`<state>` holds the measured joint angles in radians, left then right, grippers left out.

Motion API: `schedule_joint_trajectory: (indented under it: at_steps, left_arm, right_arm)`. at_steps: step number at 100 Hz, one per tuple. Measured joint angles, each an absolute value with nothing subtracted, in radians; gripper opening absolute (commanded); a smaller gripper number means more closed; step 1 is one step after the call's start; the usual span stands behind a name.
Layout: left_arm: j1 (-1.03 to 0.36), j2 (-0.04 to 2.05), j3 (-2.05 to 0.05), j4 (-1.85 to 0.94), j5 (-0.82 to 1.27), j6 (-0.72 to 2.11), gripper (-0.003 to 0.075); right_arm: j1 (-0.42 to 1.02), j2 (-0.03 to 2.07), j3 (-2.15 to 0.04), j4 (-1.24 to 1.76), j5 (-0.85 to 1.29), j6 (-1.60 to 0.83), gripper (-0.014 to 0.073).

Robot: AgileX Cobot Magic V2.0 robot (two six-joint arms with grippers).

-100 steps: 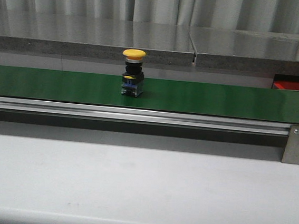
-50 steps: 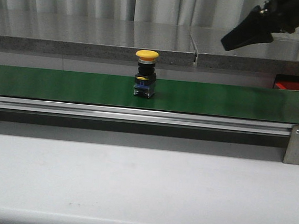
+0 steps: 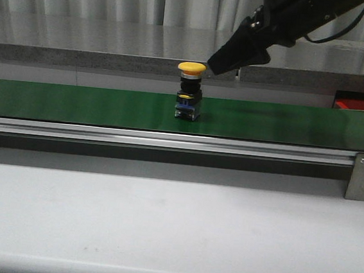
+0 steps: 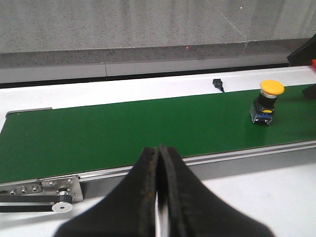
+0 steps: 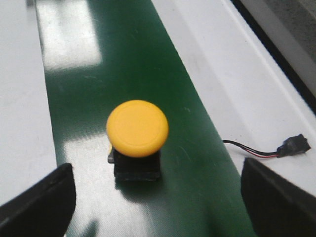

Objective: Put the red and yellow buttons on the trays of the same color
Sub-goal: 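Lower the right gripper and grasp the yellow button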

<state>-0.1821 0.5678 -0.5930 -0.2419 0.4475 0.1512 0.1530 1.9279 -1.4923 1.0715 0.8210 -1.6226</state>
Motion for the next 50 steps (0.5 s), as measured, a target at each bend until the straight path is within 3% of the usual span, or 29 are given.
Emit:
schedule_joint_trajectory:
  at_steps: [50]
  left_arm:
    - [-0.182,0.568,-0.593,-0.242,0.448,0.151,-0.0020]
  right_arm:
    - [0.175,1.971,-1.492,1.078,0.770,-1.657,0.0664]
